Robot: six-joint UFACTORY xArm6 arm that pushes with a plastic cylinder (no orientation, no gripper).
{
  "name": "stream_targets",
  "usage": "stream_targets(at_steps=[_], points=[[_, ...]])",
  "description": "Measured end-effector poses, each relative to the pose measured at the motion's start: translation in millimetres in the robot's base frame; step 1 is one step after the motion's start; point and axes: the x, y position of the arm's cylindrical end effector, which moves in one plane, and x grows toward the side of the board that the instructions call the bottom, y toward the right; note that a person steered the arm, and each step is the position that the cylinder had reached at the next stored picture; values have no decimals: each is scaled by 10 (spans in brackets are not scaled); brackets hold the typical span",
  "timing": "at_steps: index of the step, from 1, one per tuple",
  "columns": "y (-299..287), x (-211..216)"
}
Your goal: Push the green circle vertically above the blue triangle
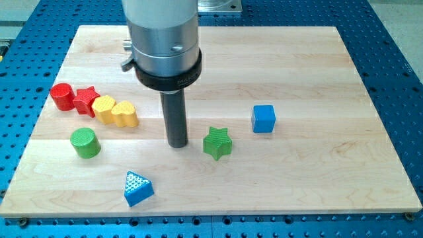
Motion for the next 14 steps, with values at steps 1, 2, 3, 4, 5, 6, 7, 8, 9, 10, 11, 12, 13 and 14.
stream_targets(at_steps=[1,2,3,4,5,6,7,8,9,10,11,12,13,14], points=[[-213,-21],[-245,-34],[-239,-29],[-223,-29],[-223,-28],[-223,-16],[-224,-19],[-326,79],[-492,194],[-492,194],[-492,194],[-839,502],[-1437,649],[-1794,546]])
